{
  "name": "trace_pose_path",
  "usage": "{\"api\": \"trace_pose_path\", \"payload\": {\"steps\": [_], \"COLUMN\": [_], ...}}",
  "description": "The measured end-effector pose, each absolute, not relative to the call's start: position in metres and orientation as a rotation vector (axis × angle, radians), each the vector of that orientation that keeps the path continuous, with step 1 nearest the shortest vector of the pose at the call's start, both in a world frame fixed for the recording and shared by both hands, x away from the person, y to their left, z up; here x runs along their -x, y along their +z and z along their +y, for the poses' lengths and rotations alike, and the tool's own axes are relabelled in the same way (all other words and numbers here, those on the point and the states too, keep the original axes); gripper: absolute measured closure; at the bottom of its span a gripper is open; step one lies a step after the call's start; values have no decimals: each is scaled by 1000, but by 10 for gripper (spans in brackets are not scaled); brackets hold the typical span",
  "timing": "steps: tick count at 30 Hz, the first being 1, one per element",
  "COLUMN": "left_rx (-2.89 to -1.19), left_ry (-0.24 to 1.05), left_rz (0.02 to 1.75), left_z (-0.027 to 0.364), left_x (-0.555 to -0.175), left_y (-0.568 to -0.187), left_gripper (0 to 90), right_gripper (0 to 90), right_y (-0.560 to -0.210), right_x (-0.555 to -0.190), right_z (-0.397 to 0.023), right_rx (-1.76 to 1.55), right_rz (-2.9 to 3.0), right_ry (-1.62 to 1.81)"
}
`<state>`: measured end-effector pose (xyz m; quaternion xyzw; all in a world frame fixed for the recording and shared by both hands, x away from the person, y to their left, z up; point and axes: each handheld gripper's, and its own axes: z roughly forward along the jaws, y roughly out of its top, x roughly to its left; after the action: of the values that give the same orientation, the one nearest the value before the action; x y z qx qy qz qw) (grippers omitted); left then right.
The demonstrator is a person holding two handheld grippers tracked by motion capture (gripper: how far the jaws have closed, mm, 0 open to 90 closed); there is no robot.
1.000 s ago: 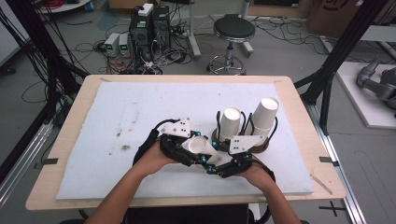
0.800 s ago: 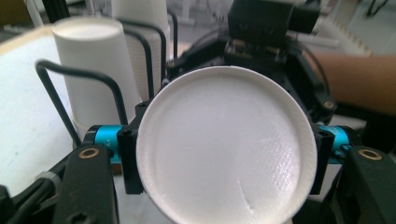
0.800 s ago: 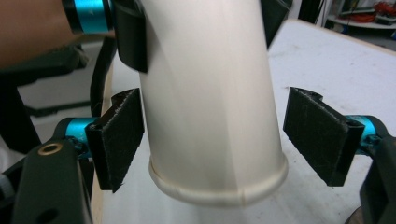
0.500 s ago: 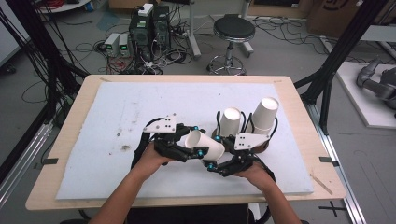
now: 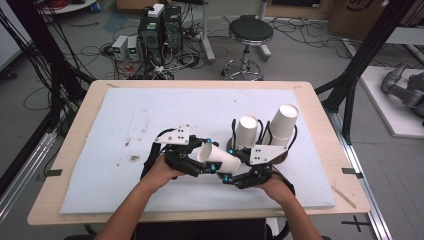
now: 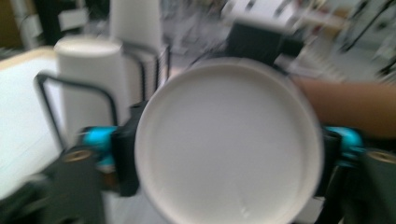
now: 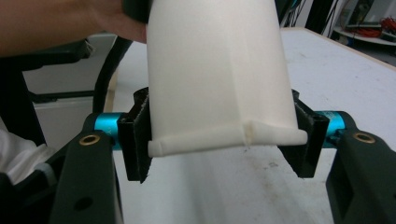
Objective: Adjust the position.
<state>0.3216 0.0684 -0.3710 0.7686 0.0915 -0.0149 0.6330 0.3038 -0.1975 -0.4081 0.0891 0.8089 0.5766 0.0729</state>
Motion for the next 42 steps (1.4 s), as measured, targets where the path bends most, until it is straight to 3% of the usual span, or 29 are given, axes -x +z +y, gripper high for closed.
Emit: {"api": "trace_pose_path", "payload": {"steps": [1, 3, 13, 15, 19, 25, 30, 39, 42], "left_rx": [-1800, -1853, -1893, -1912, -1920, -1870, -1804, -1690, -1685], "left_ry": [-5, 30, 58, 48, 16, -43, -61, -101, -109], "left_rz": [228, 246, 190, 178, 118, 122, 119, 123, 128], "left_z": [68, 69, 75, 74, 74, 79, 83, 87, 86], "left_x": [-320, -318, -320, -321, -321, -323, -323, -323, -323], "left_y": [-371, -370, -356, -358, -361, -365, -370, -377, -381], "left_gripper": [279, 176, 183, 203, 329, 353, 361, 362, 363], "right_gripper": [376, 378, 369, 370, 372, 369, 203, 205, 306], "right_y": [-408, -408, -409, -409, -408, -407, -407, -403, -400], "right_x": [-304, -304, -304, -304, -304, -303, -302, -301, -301], "right_z": [-197, -198, -193, -193, -194, -197, -195, -198, -203], "right_rx": [-268, -257, -251, -245, -237, -230, -276, -295, -258], "right_rz": [2430, 2439, 2485, 2489, 2494, 2503, 2462, 2411, 2398], "right_ry": [1732, 1704, 1619, 1627, 1643, 1672, 1735, 1852, 1892]}}
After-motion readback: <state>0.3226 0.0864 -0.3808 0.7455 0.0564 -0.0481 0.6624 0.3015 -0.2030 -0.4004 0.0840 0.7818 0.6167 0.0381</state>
